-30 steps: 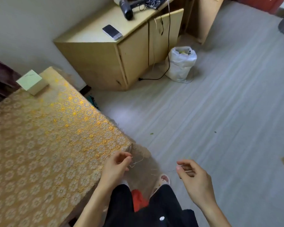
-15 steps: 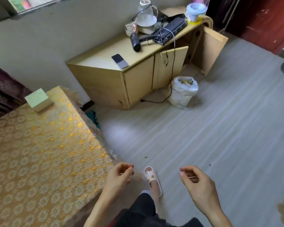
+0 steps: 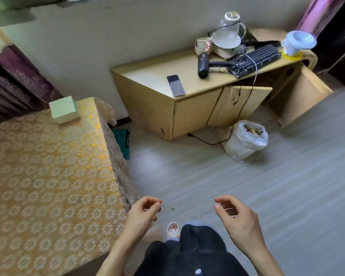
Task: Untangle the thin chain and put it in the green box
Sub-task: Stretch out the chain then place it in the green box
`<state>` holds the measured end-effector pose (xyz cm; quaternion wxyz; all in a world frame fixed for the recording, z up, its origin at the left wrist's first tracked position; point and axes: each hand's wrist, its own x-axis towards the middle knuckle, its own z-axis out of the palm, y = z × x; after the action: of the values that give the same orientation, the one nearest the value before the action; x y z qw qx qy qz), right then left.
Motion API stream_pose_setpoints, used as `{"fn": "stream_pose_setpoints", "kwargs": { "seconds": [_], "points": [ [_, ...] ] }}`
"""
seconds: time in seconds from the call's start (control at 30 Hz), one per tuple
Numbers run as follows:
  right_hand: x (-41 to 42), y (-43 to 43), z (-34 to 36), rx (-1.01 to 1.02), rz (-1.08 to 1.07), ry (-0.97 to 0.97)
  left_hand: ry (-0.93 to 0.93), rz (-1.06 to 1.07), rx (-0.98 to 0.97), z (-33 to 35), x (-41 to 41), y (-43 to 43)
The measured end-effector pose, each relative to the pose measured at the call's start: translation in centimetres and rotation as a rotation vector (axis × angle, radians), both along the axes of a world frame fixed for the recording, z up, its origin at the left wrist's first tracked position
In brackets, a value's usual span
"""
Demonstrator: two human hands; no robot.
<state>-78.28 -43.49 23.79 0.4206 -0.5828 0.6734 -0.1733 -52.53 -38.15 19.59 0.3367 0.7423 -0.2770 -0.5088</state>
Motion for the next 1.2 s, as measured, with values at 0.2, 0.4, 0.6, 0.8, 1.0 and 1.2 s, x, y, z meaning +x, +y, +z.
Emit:
{"fn": "stream_pose_setpoints", "kwargs": {
  "seconds": [0.2,0.4,0.6,0.8,1.0,1.2],
  "points": [
    [3.2,-9.1,-1.1,0.091,0.187,-0.010,0.016,0.194,0.007,0.2,1.6,-4.2],
    [9.5,-20.1,-1.0,0.087,0.500,-0.020,-0.024,0.451,0.009,1.4,4.3,-9.4],
    [18.3,-29.6,0.9,0.010,0.803,-0.009,-0.033,0.767,-0.027,3.0,7.1,-12.7],
    [27.1,-34.2,0.9,0.022,0.999,-0.024,0.011,0.968,0.043,0.8,10.1,-14.2],
    [36.6,-36.5,-1.0,0.067,1.130,0.057,0.071,1.072,0.089,-1.5,16.6,-16.4],
    [46.1,-38.5,-1.3,0.088,1.268,0.072,0.022,1.119,0.124,-1.7,24.8,-18.1]
  ]
}}
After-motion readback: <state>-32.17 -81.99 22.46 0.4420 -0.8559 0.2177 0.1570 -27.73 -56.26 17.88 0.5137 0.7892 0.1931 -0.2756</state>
